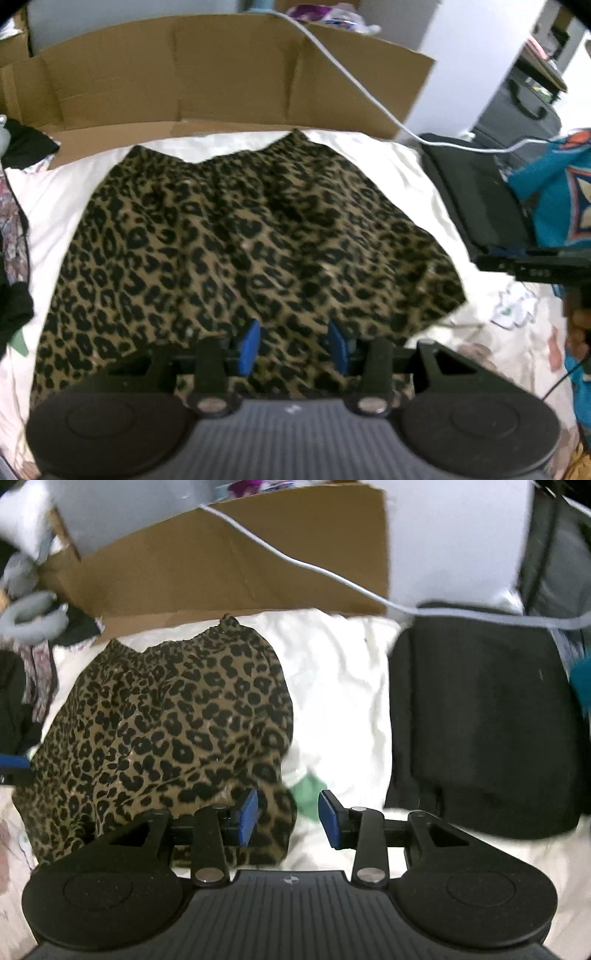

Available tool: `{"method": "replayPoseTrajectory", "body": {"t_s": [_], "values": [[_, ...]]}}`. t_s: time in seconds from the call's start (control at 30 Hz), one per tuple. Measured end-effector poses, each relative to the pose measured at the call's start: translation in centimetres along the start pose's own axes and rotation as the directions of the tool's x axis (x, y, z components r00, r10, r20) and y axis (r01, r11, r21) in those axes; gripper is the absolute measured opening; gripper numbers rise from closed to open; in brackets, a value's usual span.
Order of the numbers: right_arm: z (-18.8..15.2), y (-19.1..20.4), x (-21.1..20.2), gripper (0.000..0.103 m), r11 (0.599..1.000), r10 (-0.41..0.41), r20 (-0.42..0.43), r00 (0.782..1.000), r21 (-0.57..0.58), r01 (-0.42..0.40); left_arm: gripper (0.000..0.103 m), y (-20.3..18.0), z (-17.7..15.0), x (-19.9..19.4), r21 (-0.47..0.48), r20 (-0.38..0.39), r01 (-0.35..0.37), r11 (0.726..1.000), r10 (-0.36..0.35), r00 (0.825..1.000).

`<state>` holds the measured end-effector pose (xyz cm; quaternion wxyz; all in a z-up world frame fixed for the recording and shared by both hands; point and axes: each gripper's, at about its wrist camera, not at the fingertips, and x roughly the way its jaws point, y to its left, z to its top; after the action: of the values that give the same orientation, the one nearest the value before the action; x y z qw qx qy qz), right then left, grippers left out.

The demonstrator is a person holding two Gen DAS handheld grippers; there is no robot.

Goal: Fold clothes
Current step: 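Lay the leopard-print garment flat on the sheet, pulling the waistband taut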

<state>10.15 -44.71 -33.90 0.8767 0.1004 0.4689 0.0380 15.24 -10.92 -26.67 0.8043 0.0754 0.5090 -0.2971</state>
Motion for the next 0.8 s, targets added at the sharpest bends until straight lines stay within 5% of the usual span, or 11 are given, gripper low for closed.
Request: {"method": "replayPoseTrajectory", "body": {"t_s": [0.4,0.67,0.8], "values": [[-2.9,-0.6,1.6,0.045,1.0,0.023,-0.027,0.999,0.014,-0.023,0.055,-2.8,-2.9,1.9,-0.071,-0.086,0.062,0.996,-0.068,0.994],[-3.3,-0.4,4.6,0.045,0.999,0.039,-0.059,0.998,0.003,-0.039,0.062,-5.8,-4.2,4.9,0.016,-0.121,0.075,0.997,-0.072,0.99],[-3.2,0.1,6.1,0.045,0.999,0.04,-0.075,0.996,-0.017,-0.042,0.052,-6.0,-4.9,6.8,0.012,-0.15,0.035,0.999,-0.032,0.988]]}}
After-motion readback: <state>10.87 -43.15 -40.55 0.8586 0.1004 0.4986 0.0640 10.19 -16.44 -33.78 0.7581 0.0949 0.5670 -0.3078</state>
